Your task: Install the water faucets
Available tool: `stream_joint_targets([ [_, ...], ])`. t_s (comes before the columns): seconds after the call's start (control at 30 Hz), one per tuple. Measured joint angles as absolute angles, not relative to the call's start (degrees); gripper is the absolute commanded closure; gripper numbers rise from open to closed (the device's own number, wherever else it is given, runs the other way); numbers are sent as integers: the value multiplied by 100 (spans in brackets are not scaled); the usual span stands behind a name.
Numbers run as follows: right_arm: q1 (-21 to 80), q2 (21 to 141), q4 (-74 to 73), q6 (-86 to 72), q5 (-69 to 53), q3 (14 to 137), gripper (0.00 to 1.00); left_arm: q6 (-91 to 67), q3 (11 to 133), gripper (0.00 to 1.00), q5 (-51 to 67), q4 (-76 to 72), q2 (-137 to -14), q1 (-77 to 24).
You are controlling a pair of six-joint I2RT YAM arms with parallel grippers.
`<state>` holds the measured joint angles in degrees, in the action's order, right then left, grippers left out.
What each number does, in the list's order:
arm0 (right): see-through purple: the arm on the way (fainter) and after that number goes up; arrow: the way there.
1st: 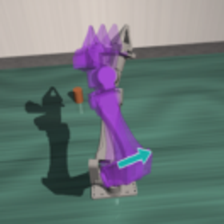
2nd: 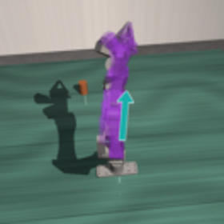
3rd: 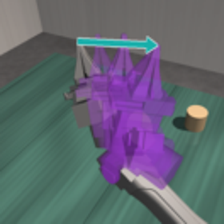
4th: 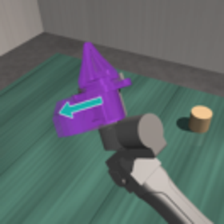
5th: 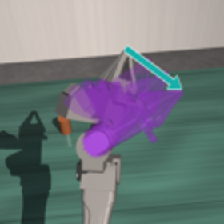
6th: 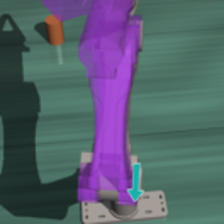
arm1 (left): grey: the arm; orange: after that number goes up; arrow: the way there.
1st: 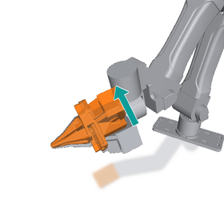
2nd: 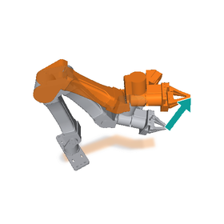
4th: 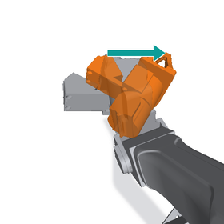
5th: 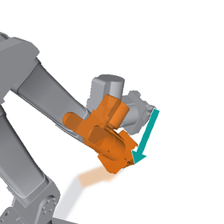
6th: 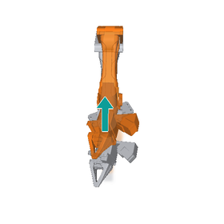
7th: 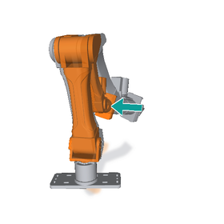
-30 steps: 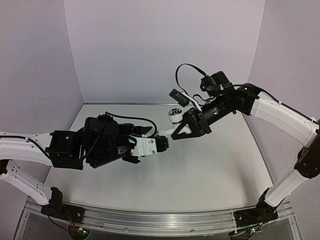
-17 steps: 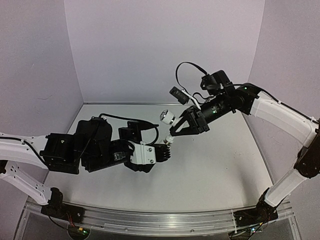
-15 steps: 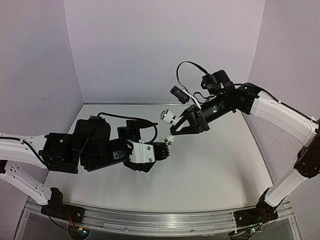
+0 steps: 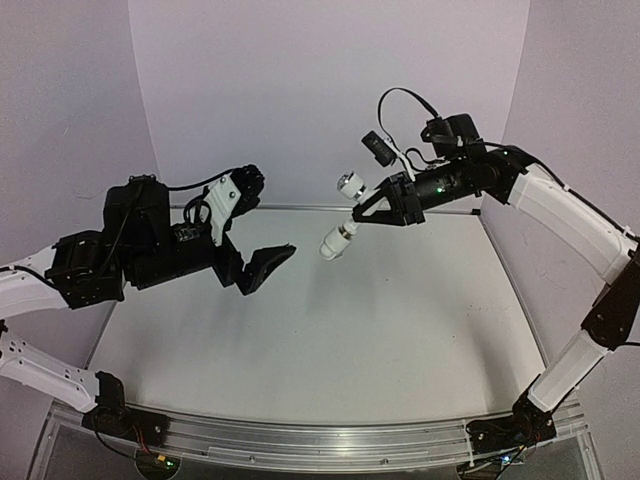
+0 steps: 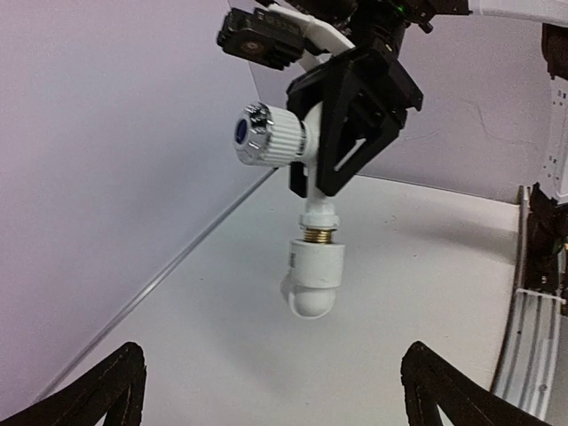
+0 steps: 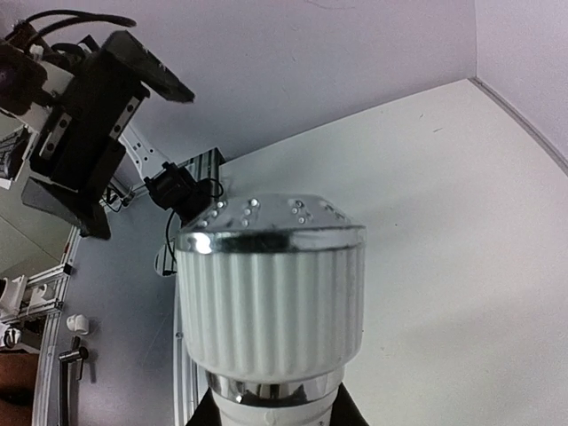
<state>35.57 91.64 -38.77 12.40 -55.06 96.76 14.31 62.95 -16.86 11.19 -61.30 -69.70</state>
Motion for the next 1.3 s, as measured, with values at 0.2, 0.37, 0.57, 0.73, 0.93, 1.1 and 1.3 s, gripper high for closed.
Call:
stream_joint_targets([
  [0.2, 3580, 9129, -3140, 493, -5747, 9449, 100, 1000, 6686, 1, -1140, 1361, -6792, -6984],
  [0.37, 3635, 9019, -2533, -219, -5844, 8948, 100, 1099, 7136, 7, -1005, 1516, -7513, -6984],
  [0.57, 3795, 8922, -2192, -597, -5929, 8793, 100, 1309, 7399, 15, -1057, 1565, -7976, -6984],
  [0.73, 3884, 8775, -2027, -741, -6003, 8701, 100, 1428, 7404, 30, -1237, 1566, -8018, -6984],
  [0.93, 3931, 8698, -1893, -876, -6060, 8565, 100, 1578, 7404, 57, -1392, 1552, -8027, -6984],
  [1.1, 3931, 8678, -1869, -902, -6064, 8438, 93, 1645, 7404, 84, -1463, 1548, -8027, -6973],
  [1.3, 3931, 8660, -1799, -925, -6072, 8420, 29, 1639, 7404, 100, -1399, 1514, -8027, -6965],
])
